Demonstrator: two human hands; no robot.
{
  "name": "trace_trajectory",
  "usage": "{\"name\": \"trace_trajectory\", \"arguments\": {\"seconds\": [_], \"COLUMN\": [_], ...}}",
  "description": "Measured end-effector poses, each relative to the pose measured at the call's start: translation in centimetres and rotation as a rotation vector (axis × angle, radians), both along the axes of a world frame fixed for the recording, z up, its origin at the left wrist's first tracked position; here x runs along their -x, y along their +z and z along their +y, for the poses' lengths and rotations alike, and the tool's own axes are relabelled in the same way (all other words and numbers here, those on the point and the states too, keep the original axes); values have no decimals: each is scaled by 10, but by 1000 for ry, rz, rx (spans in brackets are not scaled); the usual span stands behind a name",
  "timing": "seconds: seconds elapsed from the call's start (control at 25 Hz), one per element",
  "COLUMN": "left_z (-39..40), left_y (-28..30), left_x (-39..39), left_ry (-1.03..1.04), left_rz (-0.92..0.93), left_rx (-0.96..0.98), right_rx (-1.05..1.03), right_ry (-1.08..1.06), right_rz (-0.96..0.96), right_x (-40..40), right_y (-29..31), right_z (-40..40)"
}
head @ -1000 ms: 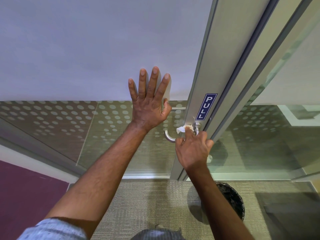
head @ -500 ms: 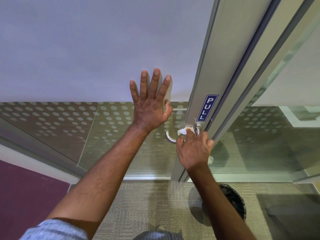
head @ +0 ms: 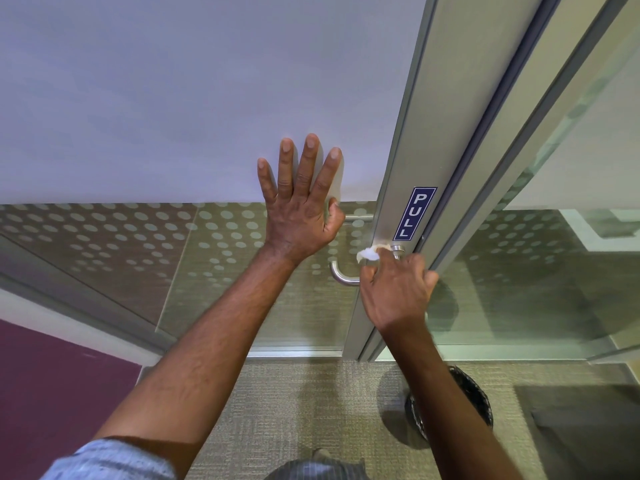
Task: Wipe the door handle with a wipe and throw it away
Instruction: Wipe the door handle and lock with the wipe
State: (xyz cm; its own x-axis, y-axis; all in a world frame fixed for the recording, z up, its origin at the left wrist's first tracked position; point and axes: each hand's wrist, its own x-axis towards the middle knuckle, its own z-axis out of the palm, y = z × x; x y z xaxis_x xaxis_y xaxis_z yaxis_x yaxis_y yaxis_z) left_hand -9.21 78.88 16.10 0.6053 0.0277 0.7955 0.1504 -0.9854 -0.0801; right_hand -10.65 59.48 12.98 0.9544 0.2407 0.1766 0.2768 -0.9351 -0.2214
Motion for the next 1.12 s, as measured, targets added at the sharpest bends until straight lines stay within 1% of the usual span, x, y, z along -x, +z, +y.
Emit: {"name": "trace_trajectory", "arguments": {"seconds": [0.04, 0.12, 0.2, 0.28, 0.32, 0.36, 0.4, 0.48, 0.56, 0.64, 0.72, 0.76, 0.8, 0.92, 1.0, 1.04, 1.08, 1.12], "left_z": [0, 0, 0, 0, 0, 0, 0, 0, -1, -1, 0, 0, 0, -2, -3, -4, -4, -4], "left_y": [0, 0, 1, 1, 0, 0, 0, 0, 1, 1, 1, 1, 1, 2, 3, 4, 5, 5], "left_x": [0, 0, 0, 0, -1, 0, 0, 0, 0, 1, 1, 1, 1, 2, 2, 3, 4, 4], "left_ry": [-3, -3, 2, 4, 6, 9, 11, 7, 7, 11, 10, 9, 8, 7, 6, 9, 8, 4], "left_rz": [-1, -2, 2, 3, 5, 5, 3, 1, 5, 15, 16, 16, 17, 9, 15, 21, 29, 33], "left_rx": [1, -3, -1, 0, 0, -1, -2, -1, -1, -1, 0, 1, 3, 6, 6, 8, 12, 17], "right_rx": [24, 31, -31, -96, -101, -96, -75, 27, 75, 3, -108, -135, -140, -56, -58, -119, -228, -383], "right_ry": [9, 18, 26, -14, -30, -32, -19, 18, 35, 27, -21, -34, -34, 10, 43, 45, 27, -4], "right_rz": [64, 92, -2, -145, -176, -165, -115, 47, 112, 35, -154, -219, -231, -57, 7, 28, 48, 86], "right_x": [1, 2, -2, -4, -6, -6, -6, -2, -4, -6, -9, -11, -11, -10, -11, -13, -15, -17], "right_y": [-5, -9, -3, 4, 6, 6, 4, -3, -8, -4, 4, 7, 8, -4, -16, -19, -19, -18], "right_z": [-1, -6, -9, -8, -7, -6, -4, -3, -6, -7, -5, -4, -4, -4, -10, -13, -17, -23]}}
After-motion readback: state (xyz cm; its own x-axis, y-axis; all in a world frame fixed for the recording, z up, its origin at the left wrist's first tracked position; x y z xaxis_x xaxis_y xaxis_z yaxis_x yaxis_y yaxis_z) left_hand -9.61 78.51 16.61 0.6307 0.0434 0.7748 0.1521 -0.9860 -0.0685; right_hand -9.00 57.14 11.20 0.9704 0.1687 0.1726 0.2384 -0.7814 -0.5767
